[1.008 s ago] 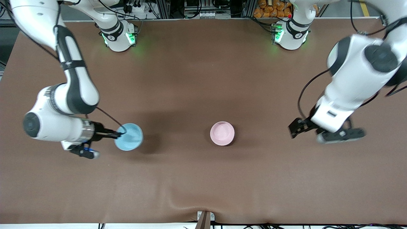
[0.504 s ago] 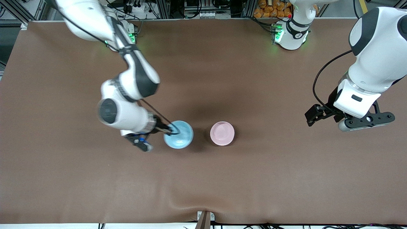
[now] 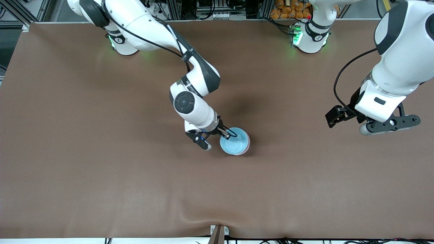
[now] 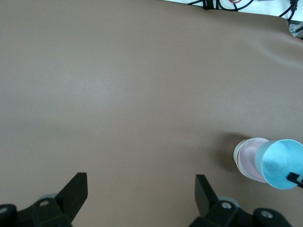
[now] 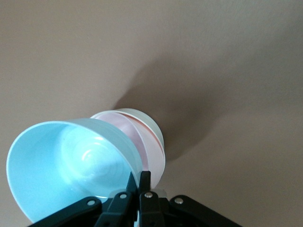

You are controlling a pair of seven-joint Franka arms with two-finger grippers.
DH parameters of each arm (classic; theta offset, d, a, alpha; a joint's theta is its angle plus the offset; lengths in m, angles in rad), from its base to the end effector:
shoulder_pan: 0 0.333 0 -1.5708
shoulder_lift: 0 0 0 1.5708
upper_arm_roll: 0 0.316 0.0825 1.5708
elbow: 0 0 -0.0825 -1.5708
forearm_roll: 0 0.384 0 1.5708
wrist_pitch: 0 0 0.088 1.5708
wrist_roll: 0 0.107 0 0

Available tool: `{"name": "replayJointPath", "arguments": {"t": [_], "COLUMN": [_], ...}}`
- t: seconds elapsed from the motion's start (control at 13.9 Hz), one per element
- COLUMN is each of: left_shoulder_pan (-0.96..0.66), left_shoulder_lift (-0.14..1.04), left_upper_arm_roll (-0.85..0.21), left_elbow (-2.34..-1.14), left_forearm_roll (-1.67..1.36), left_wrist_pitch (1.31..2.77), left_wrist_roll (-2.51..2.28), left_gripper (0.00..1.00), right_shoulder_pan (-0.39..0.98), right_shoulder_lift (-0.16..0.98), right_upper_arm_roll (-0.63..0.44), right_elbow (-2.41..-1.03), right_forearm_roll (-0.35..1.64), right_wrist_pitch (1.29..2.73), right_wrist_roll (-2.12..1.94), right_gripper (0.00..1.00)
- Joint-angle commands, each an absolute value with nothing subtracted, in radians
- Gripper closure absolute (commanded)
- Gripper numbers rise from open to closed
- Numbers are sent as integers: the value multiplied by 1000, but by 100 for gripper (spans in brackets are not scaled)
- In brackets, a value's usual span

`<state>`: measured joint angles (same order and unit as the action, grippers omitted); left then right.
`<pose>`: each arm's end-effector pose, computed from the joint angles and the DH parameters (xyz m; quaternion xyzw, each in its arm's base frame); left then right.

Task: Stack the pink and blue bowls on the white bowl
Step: 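Carry the light blue bowl with the right gripper onto the pink bowl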

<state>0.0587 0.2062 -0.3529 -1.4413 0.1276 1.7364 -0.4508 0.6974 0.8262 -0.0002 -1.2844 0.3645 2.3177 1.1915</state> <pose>0.6114 -0.1498 0.5866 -0.9954 -0.0760 -0.0574 0.0078 0.5851 0.4988 0.2743 -0.9219 0.3447 0.0578 0.1673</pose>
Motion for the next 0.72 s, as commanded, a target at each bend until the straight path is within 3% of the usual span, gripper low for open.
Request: {"name": "replayJointPath", "arguments": {"t": [0.0, 0.43, 0.65], "left_shoulder_pan": [63, -69, -61], "left_shoulder_lift": [155, -24, -40], "left_upper_arm_roll": [-353, -120, -114], "left_elbow": [-1442, -1609, -1611], "left_forearm_roll": [124, 23, 15], "left_wrist_pitch": [1692, 1612, 1605], "left_wrist_roll": [-426, -284, -273], "left_gripper": [0, 0, 0], "right_shoulder_pan": [695, 696, 710], "right_shoulder_lift": [862, 879, 884], "right_upper_arm_roll": [-14, -14, -14], "right_elbow": [-1223, -1221, -1221], "right_forearm_roll": [376, 377, 379], "right_wrist_pitch": [2292, 2299, 2301], "right_wrist_roll": [1204, 1204, 1206], "right_gripper": [100, 100, 100]}}
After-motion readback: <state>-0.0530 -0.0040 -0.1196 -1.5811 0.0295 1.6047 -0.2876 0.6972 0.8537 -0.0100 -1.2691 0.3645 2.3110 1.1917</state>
